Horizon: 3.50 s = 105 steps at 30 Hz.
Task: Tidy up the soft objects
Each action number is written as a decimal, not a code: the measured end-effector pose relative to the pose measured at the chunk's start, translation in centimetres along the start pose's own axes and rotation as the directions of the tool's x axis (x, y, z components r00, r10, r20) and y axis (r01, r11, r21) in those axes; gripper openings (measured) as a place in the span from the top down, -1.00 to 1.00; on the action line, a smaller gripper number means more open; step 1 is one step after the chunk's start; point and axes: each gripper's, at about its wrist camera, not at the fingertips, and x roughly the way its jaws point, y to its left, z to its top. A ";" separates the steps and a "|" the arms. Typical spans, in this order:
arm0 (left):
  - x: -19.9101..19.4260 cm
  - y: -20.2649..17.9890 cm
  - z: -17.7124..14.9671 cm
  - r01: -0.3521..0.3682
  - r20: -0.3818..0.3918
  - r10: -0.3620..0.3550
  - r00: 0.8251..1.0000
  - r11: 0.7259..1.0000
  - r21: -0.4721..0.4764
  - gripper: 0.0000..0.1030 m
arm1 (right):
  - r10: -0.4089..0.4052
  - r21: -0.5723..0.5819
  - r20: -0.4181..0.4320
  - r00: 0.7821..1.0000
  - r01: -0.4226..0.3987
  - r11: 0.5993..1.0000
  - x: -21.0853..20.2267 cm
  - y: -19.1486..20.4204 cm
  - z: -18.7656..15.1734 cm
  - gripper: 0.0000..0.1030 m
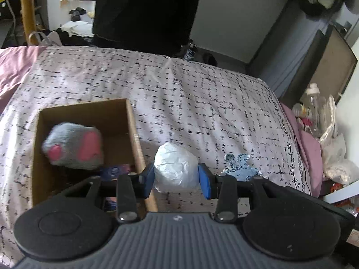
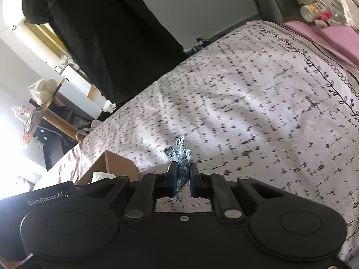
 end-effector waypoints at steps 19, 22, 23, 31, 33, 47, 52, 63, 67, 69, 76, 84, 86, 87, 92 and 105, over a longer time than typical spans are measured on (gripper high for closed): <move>-2.5 8.0 -0.8 -0.023 0.018 0.026 1.000 0.992 -0.124 0.21 | 0.049 -0.112 0.004 0.999 -0.048 0.993 0.6 7.9 -1.1 0.79; -2.2 8.7 -1.0 -0.012 -0.001 0.012 1.000 0.991 -0.132 0.21 | 0.051 -0.127 0.001 0.999 -0.050 0.991 1.0 8.8 -1.3 0.79; -2.1 8.9 -1.1 -0.003 -0.012 0.002 1.000 0.991 -0.134 0.21 | 0.050 -0.132 -0.001 0.999 -0.050 0.990 1.2 9.1 -1.4 0.79; -0.8 9.9 -1.8 0.074 -0.098 -0.092 0.991 0.982 -0.176 0.03 | 0.053 -0.164 -0.015 0.998 -0.055 0.985 2.4 11.3 -1.8 0.79; -0.8 10.5 -1.8 0.070 -0.096 -0.090 0.991 0.979 -0.193 0.01 | 0.054 -0.173 -0.019 0.998 -0.056 0.983 2.7 12.0 -1.9 0.79; -1.5 14.9 -0.5 0.037 -0.061 -0.055 0.997 0.964 -0.263 0.00 | 0.042 -0.238 -0.040 0.998 -0.050 0.970 5.9 15.0 -1.6 0.67; -1.6 15.5 -0.2 0.010 -0.063 -0.027 0.998 0.965 -0.261 -0.12 | 0.031 -0.234 -0.039 0.999 -0.039 0.971 5.9 15.0 -2.0 0.36; -4.0 14.0 0.2 -0.020 -0.038 0.012 0.999 0.977 -0.212 -0.60 | 0.016 -0.213 -0.077 0.997 -0.033 0.976 3.2 13.8 -3.2 0.36; -5.5 12.9 0.1 -0.023 -0.045 0.015 0.999 0.984 -0.176 -0.64 | 0.013 -0.212 -0.069 0.998 -0.028 0.977 1.3 13.1 -3.4 0.11; -6.4 12.4 -0.2 -0.022 -0.041 0.016 0.999 0.988 -0.152 -0.68 | 0.012 -0.209 -0.060 0.998 -0.025 0.978 0.3 12.8 -3.4 0.08; -9.1 11.0 -1.7 -0.029 -0.021 0.027 0.999 0.994 -0.109 -0.78 | 0.020 -0.193 -0.018 1.000 -0.023 0.981 -4.1 10.9 -3.8 -0.22; -12.4 9.9 -3.2 -0.053 -0.004 0.053 0.999 0.998 -0.046 -0.88 | 0.031 -0.181 0.006 1.000 -0.029 0.983 -7.9 9.0 -4.9 -0.58; -13.2 9.6 -3.7 -0.057 0.000 0.057 0.998 0.998 -0.034 -0.93 | 0.036 -0.184 0.011 0.999 -0.033 0.982 -8.8 8.8 -5.2 -0.65; -13.5 9.4 -3.9 -0.058 0.002 0.058 0.998 0.998 -0.031 -0.94 | 0.038 -0.186 0.009 0.999 -0.036 0.982 -9.2 8.7 -5.2 -0.69; -14.8 8.8 -5.1 -0.067 0.009 0.068 0.998 0.998 -0.008 -0.96 | 0.023 -0.200 0.013 1.000 -0.020 0.980 -11.0 8.3 -5.8 -0.81; -18.5 7.6 -7.8 -0.077 0.048 0.075 0.996 0.996 0.038 -0.96 | 0.010 -0.248 0.030 0.999 -0.002 0.969 -14.9 8.5 -7.4 -1.00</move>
